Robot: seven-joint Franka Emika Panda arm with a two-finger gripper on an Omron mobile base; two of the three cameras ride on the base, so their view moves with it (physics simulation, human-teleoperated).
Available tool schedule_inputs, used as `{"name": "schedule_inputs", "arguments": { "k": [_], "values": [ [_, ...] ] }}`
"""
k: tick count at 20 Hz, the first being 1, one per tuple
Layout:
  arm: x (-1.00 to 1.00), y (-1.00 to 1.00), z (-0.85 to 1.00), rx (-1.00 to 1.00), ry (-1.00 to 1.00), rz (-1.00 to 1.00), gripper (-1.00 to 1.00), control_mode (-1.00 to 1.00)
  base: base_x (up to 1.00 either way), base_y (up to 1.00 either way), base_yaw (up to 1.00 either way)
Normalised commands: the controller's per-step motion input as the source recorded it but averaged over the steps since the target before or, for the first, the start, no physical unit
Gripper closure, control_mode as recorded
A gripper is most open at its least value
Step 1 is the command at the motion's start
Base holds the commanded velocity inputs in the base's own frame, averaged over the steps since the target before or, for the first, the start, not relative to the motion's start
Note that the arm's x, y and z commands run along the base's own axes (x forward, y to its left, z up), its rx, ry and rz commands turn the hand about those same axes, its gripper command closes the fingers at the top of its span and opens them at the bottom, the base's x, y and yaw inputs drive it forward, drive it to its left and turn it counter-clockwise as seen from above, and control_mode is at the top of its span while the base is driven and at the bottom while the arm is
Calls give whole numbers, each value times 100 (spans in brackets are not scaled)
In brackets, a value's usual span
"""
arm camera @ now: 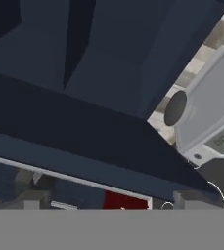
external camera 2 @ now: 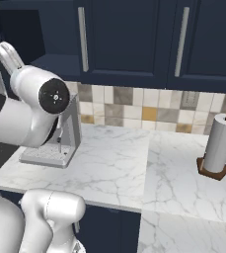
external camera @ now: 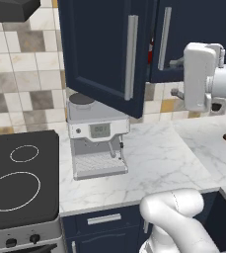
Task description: Open the cabinet, pick the kettle from the cabinet, and place it in the sink.
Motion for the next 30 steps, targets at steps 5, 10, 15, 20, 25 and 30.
{"name": "schedule_inputs", "arguments": {
  "k": [5,10,15,20,25,30],
  "values": [
    [26,2,-1,11,14,5,-100,-100,0,0,0],
    [36,15,-3,6,8,2,-100,-100,0,0,0],
    [36,0,0,12,3,6,-100,-100,0,0,0],
    [35,1,0,16,8,7,-100,-100,0,0,0],
    [37,7,-1,12,12,5,-100,-100,0,0,0],
    [35,5,0,11,18,7,-100,-100,0,0,0]
  ]
}}
